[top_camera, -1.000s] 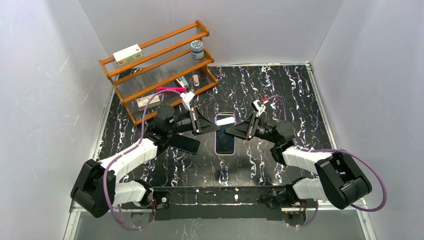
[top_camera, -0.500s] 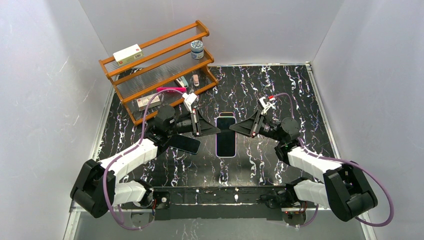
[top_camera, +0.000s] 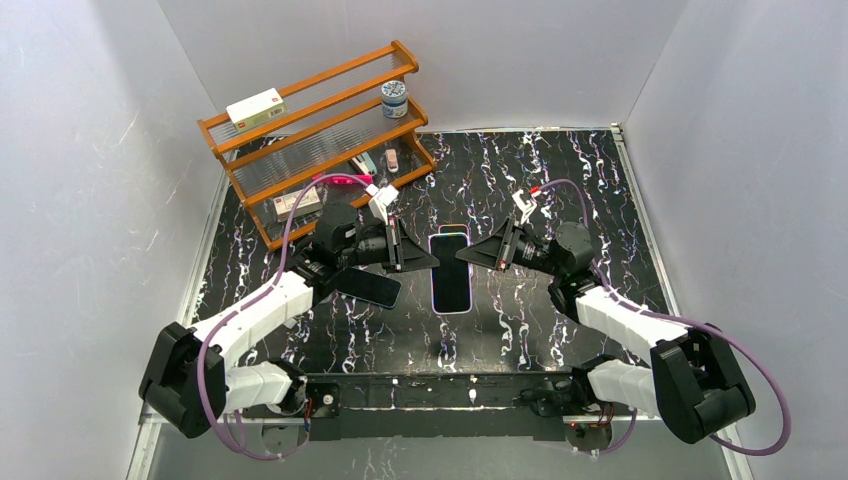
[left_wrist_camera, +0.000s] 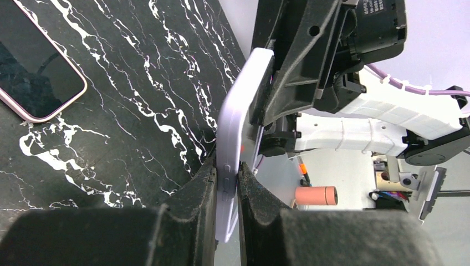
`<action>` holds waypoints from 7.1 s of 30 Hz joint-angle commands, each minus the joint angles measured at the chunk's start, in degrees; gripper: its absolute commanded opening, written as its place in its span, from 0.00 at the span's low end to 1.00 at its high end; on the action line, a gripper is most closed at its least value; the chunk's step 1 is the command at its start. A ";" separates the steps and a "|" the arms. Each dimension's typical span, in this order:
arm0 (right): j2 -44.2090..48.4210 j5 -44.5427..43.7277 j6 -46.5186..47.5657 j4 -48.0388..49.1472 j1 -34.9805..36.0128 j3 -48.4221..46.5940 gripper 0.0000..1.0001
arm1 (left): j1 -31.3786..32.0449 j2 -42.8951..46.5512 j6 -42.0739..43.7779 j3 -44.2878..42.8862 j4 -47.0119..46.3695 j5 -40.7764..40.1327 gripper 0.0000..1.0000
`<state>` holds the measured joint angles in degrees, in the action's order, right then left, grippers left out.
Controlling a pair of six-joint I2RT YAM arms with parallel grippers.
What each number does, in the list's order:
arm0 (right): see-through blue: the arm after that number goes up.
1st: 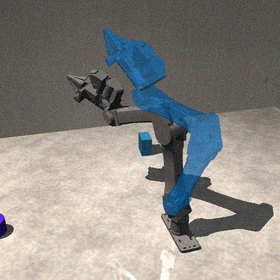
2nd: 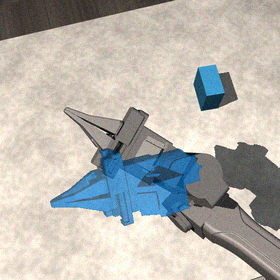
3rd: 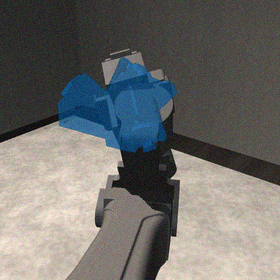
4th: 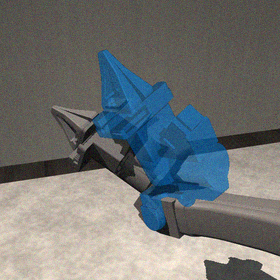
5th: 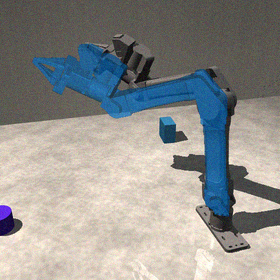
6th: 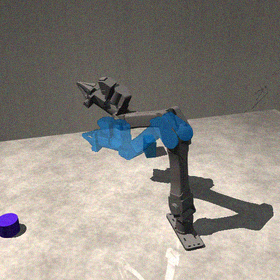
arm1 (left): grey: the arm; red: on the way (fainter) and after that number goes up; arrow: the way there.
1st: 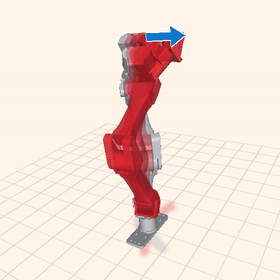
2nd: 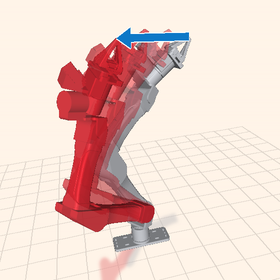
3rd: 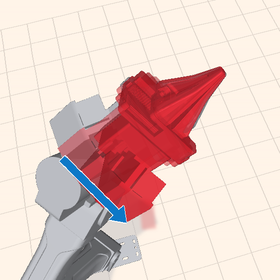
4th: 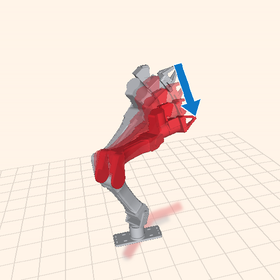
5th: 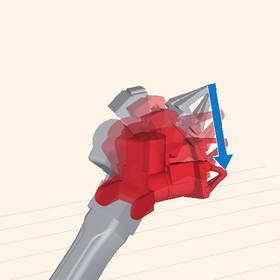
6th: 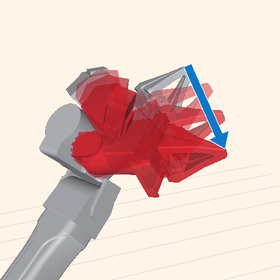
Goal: Put the phone into the phone case
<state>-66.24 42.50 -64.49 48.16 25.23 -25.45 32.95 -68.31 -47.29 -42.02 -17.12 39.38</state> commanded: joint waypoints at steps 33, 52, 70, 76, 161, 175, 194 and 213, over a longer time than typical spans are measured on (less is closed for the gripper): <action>-3.22 1.80 -1.94 3.90 4.65 1.00 0.01 | -0.34 8.70 -1.13 4.57 -3.84 -12.07 0.00; -5.48 -5.93 23.74 -42.16 -1.44 -16.83 0.01 | -0.34 13.80 25.23 -4.32 27.52 -26.29 0.98; -15.12 4.18 34.34 -52.93 -13.75 -25.45 0.01 | -0.34 15.37 25.03 -2.54 27.80 -27.74 0.98; -5.27 7.25 22.50 -34.86 -11.15 -18.04 0.01 | -0.34 10.23 11.08 -2.13 16.91 -13.96 0.88; 12.88 -13.14 20.59 -39.54 -1.43 -14.09 0.99 | -1.83 -11.67 7.23 -5.76 9.36 -14.60 0.00; 17.92 -14.10 22.83 -44.29 -1.43 -13.20 0.99 | -6.78 -24.73 10.63 -14.26 14.39 -18.59 0.00; 17.98 -14.85 23.12 -46.43 -1.46 -13.83 0.99 | -9.13 -30.47 15.01 -18.75 23.63 -18.91 0.52; 16.60 -15.76 22.75 -46.93 -1.48 -13.05 0.99 | -10.53 -13.55 10.91 -12.51 42.15 -55.28 0.89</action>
<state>-49.50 27.29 -42.00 0.01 23.97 -38.24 23.46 -85.54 -34.13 -57.17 20.01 -3.97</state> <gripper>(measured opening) 0.984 0.884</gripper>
